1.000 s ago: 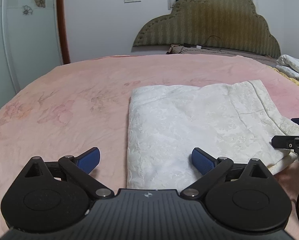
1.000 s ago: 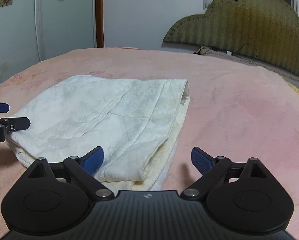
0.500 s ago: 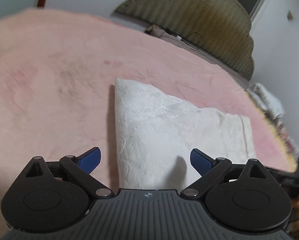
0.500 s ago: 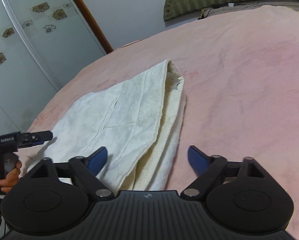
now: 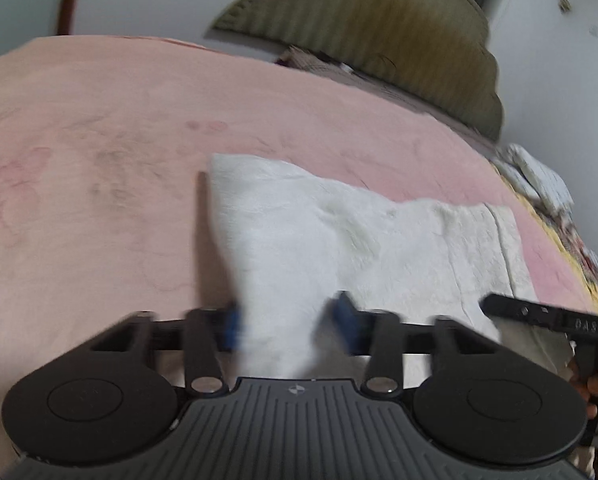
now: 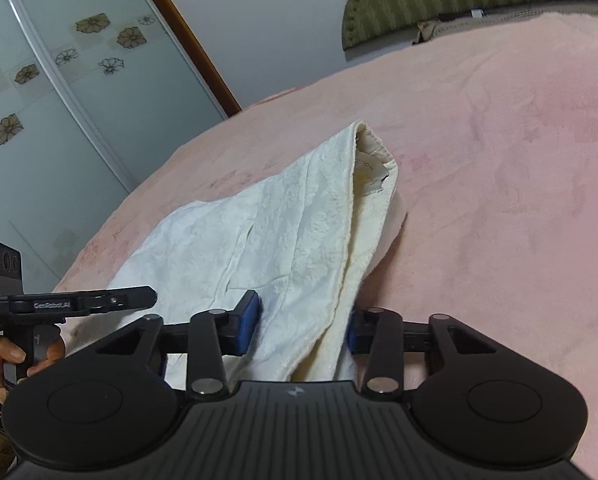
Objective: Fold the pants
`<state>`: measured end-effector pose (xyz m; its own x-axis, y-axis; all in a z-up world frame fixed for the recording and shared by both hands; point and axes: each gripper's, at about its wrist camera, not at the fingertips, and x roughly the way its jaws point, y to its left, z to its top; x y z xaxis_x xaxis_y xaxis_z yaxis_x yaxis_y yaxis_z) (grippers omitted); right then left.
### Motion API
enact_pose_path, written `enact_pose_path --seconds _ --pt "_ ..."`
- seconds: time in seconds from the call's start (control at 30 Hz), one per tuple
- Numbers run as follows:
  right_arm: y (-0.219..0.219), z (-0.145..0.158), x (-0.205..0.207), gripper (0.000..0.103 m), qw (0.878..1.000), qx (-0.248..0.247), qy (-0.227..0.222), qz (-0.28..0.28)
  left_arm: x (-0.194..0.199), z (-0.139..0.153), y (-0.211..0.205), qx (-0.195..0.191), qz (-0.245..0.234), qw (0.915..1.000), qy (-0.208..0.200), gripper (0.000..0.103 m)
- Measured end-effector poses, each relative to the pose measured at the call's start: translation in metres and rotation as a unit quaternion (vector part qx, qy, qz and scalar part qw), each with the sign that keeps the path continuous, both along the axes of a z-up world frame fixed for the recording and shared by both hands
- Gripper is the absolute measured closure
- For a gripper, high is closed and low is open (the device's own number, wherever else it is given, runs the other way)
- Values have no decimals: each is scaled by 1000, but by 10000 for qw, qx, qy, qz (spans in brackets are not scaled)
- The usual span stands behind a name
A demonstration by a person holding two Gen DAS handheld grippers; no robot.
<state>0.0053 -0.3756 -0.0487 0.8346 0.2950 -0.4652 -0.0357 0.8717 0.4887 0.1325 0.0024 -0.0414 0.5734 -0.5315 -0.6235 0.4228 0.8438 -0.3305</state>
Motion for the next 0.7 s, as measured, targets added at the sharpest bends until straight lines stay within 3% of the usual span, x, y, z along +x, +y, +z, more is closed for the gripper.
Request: enact_pose_path --seconds 0.07,0.17,0.43,0.7 --pt "3 3 -3 72 9999 -97 -89 -36 -5 4 4 -113 97 9998 -140 81" --pt "15 15 -4 77 9984 -492 -283 -25 -21 11 2 -56 145 9980 -612 88" --pt "48 52 5 80 9865 -1460 -719 180 -38 45 -8 454 254 9827 -1778 89" --pt "73 83 79 80 9779 -1797 -1014 333 18 72 3 996 732 9668 -2235 86"
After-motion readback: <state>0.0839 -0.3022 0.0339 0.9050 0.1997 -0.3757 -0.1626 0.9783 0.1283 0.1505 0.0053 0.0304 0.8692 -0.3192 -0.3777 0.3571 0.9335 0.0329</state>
